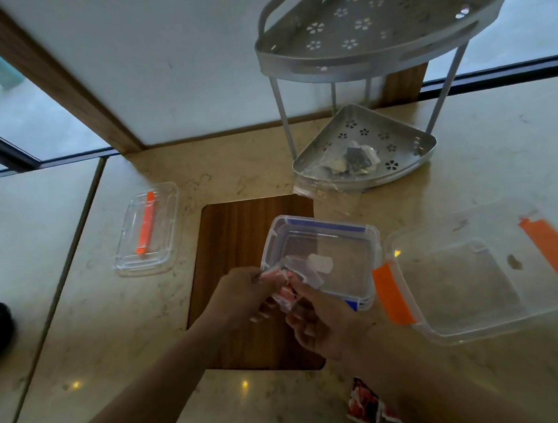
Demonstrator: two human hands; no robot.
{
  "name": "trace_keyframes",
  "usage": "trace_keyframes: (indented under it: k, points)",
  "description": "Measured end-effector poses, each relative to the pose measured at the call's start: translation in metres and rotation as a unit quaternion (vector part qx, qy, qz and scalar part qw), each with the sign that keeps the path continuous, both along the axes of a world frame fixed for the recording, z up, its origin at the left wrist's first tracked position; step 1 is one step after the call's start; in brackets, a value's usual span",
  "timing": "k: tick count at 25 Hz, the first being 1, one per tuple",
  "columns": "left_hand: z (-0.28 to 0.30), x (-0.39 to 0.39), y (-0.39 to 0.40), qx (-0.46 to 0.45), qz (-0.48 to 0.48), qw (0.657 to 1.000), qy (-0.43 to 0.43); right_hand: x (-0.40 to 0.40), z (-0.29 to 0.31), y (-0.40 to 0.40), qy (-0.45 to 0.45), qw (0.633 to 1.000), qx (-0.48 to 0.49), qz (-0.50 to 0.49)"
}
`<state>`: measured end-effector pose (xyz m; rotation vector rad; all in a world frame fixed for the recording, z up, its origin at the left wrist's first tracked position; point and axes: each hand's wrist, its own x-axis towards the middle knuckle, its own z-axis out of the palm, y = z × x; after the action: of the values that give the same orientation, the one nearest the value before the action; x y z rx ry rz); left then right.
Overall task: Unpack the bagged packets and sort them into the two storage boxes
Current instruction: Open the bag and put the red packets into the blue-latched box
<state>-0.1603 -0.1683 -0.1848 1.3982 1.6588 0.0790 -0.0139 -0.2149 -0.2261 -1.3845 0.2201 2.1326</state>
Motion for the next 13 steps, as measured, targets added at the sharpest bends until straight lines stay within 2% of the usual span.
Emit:
trace_keyframes:
  k: [6,13]
  points:
    - [-0.003,0.012,0.032,-0.016,-0.048,0.998,0.046,-0.001,-0.002,0.011,0.047,0.997,-0.041,-0.053]
    - [0.001,0.018,0.044,-0.002,-0.045,0.998,0.033,0.001,0.0,0.017,0.057,0.996,-0.018,-0.072]
